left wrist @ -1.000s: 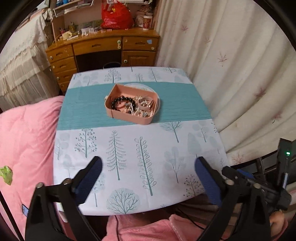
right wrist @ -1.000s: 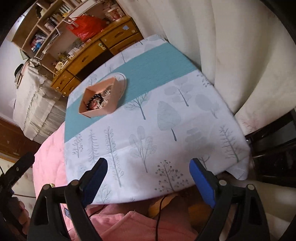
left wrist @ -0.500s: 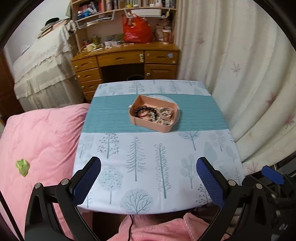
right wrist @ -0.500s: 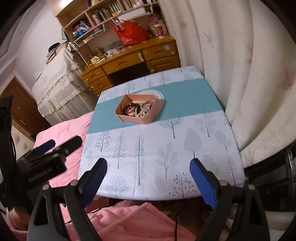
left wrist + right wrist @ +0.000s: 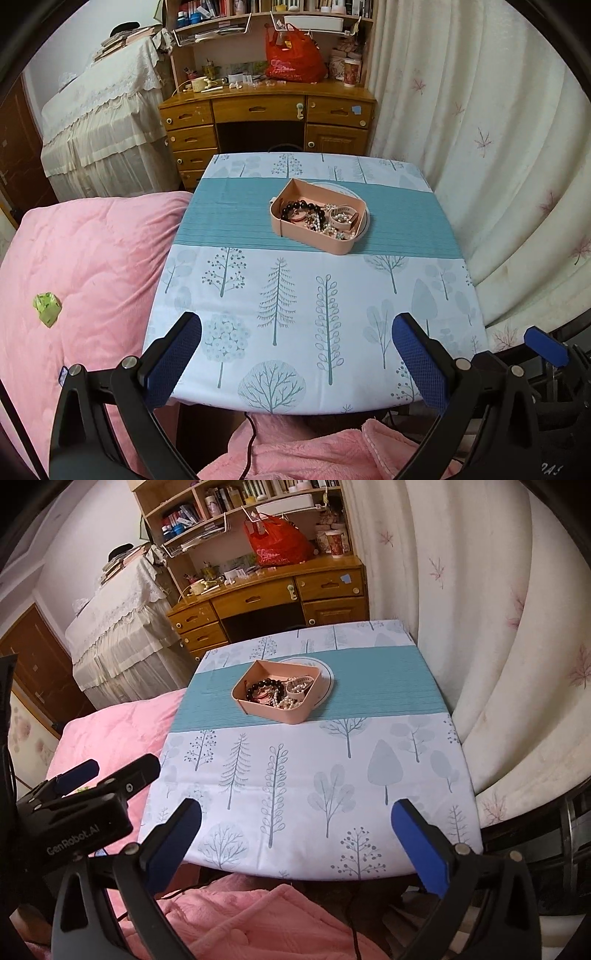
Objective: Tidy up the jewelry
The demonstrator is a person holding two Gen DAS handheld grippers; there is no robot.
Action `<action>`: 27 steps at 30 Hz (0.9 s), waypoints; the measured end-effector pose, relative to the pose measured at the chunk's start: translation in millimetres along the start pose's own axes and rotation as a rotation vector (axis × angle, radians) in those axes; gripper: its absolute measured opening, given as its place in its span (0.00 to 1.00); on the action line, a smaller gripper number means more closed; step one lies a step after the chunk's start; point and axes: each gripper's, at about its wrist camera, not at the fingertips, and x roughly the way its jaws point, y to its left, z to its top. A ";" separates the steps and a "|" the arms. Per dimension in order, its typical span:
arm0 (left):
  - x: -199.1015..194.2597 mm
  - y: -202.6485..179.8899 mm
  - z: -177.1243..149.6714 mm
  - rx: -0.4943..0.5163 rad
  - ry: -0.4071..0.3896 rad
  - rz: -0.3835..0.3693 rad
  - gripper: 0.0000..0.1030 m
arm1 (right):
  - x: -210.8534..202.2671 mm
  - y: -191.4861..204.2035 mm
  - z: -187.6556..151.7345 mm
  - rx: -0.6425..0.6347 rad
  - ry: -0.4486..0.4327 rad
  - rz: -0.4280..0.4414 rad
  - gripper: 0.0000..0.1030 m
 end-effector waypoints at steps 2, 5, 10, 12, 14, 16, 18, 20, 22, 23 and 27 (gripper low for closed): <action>-0.3 -3.0 -0.6 0.007 0.003 0.005 0.99 | -2.3 2.1 -0.3 -0.015 -0.008 -0.003 1.00; -0.5 -4.4 -0.5 0.007 0.004 0.009 0.99 | -3.4 3.3 -0.2 -0.023 -0.013 -0.002 1.00; -0.5 -6.3 -1.0 0.010 0.004 0.012 0.99 | -2.2 4.0 1.4 -0.024 -0.011 -0.002 1.00; -2.0 -8.5 -1.3 0.014 -0.001 0.017 0.99 | -2.3 2.9 1.1 -0.022 -0.015 -0.001 1.00; -2.4 -10.9 -1.2 0.019 -0.003 0.023 0.99 | -2.5 1.2 1.1 -0.019 -0.019 -0.001 1.00; -2.5 -13.1 -1.1 0.023 -0.004 0.026 0.99 | -2.6 -0.7 0.9 -0.016 -0.022 0.000 1.00; -2.7 -14.1 -1.1 0.025 -0.006 0.027 0.99 | -2.5 -1.5 0.9 -0.014 -0.024 -0.001 1.00; -2.9 -15.6 -0.6 0.027 -0.008 0.029 0.99 | -2.7 -3.4 0.8 -0.012 -0.027 -0.002 1.00; -3.8 -16.8 -0.2 0.029 -0.009 0.030 0.99 | -2.7 -4.6 1.3 -0.012 -0.028 -0.001 1.00; -3.9 -17.4 0.0 0.030 -0.010 0.030 0.99 | -2.7 -3.7 1.1 -0.012 -0.026 -0.001 1.00; -4.0 -18.1 0.7 0.031 -0.010 0.030 0.99 | -2.6 -4.1 1.0 -0.013 -0.026 -0.001 1.00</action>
